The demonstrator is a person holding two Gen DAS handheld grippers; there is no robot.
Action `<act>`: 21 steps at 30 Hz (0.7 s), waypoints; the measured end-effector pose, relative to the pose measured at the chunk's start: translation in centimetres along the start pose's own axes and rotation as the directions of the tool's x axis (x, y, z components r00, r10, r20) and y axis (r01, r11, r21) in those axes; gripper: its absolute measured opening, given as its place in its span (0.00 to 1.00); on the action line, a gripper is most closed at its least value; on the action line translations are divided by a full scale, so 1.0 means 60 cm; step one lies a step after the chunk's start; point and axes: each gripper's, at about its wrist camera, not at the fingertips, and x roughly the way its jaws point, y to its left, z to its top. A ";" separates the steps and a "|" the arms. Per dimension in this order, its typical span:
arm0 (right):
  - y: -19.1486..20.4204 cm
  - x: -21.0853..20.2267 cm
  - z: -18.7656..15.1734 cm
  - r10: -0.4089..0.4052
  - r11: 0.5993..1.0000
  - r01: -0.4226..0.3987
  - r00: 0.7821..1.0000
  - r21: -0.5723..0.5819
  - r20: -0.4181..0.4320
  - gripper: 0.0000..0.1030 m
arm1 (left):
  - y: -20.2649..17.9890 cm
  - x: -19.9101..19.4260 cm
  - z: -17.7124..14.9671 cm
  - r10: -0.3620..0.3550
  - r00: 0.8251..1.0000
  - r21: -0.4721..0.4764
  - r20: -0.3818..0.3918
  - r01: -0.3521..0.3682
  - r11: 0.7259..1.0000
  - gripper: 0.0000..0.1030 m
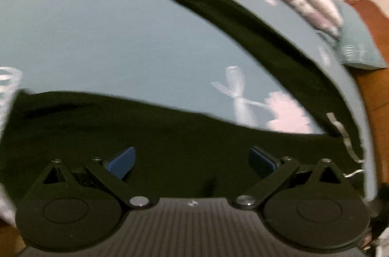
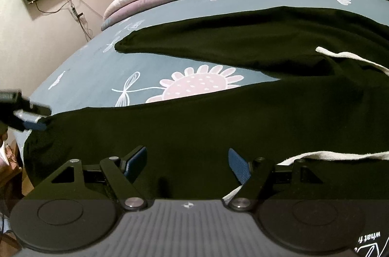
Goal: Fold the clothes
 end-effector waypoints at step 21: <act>0.008 -0.003 -0.002 0.001 1.000 -0.001 1.000 -0.020 -0.012 0.77 | -0.092 0.058 -0.005 -0.108 0.994 -0.061 0.011 0.108 0.992 0.96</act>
